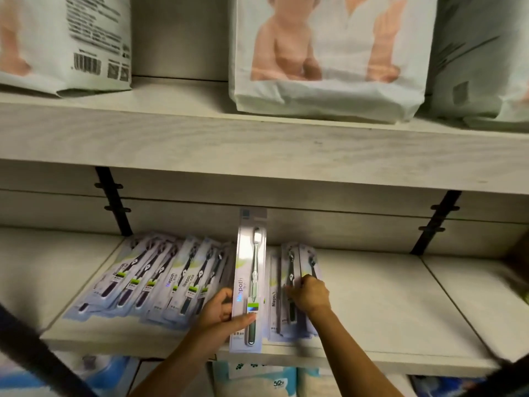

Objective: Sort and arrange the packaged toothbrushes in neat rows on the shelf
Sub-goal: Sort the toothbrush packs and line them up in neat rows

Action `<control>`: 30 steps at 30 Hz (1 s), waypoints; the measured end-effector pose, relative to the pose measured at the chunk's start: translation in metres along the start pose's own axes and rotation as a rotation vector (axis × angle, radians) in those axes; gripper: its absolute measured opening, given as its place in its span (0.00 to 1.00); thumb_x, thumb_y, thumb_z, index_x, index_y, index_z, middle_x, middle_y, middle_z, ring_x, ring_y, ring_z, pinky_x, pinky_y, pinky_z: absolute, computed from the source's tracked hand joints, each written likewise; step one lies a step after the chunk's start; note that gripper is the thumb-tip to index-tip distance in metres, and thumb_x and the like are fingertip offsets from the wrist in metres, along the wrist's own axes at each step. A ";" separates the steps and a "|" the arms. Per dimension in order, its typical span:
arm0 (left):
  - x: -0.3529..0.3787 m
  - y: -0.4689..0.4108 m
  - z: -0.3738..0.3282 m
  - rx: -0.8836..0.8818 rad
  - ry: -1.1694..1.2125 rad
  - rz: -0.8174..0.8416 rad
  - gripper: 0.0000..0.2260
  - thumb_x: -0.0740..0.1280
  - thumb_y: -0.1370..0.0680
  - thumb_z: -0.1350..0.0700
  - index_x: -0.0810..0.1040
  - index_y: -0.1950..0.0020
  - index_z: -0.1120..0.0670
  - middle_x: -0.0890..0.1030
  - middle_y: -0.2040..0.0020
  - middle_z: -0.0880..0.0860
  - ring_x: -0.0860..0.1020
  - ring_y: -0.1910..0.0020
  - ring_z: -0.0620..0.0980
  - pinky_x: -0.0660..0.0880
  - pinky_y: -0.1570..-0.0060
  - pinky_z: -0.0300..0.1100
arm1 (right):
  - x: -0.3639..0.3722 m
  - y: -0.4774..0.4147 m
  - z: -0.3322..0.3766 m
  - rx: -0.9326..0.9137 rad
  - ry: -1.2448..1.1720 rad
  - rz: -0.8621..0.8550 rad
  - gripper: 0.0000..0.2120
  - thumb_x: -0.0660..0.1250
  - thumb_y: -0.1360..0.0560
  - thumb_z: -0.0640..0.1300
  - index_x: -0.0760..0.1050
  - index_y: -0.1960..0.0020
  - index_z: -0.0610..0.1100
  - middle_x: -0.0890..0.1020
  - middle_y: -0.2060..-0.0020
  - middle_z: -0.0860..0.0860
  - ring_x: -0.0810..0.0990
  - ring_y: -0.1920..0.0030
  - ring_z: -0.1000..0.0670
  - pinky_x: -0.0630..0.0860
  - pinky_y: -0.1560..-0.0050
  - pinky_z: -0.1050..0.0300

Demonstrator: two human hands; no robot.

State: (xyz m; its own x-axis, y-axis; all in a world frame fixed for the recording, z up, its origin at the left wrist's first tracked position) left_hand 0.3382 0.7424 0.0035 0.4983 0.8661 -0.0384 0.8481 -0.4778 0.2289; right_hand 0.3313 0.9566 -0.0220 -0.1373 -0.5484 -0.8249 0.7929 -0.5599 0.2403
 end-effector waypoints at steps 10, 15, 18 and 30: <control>0.018 -0.022 0.012 -0.043 0.012 0.039 0.16 0.72 0.29 0.64 0.73 0.44 0.60 0.85 0.52 0.55 0.83 0.52 0.53 0.80 0.51 0.47 | 0.013 0.003 0.002 -0.015 -0.037 -0.014 0.22 0.67 0.26 0.52 0.67 0.38 0.41 0.76 0.41 0.43 0.77 0.42 0.44 0.74 0.41 0.53; 0.024 -0.031 0.015 -0.051 0.054 0.018 0.15 0.71 0.29 0.65 0.74 0.45 0.60 0.85 0.54 0.54 0.83 0.55 0.51 0.78 0.60 0.38 | 0.003 0.010 0.005 -0.033 -0.013 -0.049 0.22 0.61 0.23 0.55 0.67 0.35 0.42 0.73 0.38 0.44 0.75 0.40 0.43 0.73 0.41 0.50; 0.030 -0.035 0.013 -0.058 0.076 0.030 0.14 0.71 0.29 0.66 0.73 0.46 0.61 0.85 0.56 0.54 0.84 0.57 0.50 0.78 0.61 0.38 | -0.007 0.028 0.001 -0.143 -0.301 -0.107 0.17 0.53 0.20 0.56 0.74 0.43 0.46 0.79 0.45 0.47 0.79 0.47 0.47 0.76 0.43 0.49; 0.036 -0.038 0.004 -0.056 -0.091 0.059 0.07 0.67 0.24 0.57 0.73 0.48 0.56 0.81 0.51 0.52 0.79 0.55 0.47 0.72 0.61 0.35 | -0.011 0.006 -0.020 -0.080 -0.387 0.028 0.14 0.70 0.28 0.53 0.77 0.51 0.44 0.84 0.56 0.46 0.82 0.54 0.46 0.79 0.47 0.48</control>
State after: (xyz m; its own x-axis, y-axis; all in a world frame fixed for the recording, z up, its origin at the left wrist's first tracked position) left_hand 0.3244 0.7908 -0.0100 0.5634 0.8187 -0.1111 0.8069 -0.5163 0.2869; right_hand 0.3494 0.9721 -0.0217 -0.3164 -0.7647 -0.5614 0.8414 -0.4996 0.2062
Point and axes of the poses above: each hand's wrist, its own y-axis away from the middle knuckle, its own x-axis out of the palm, z = x × y, the point moved 2 cm from there along -y, towards the middle knuckle
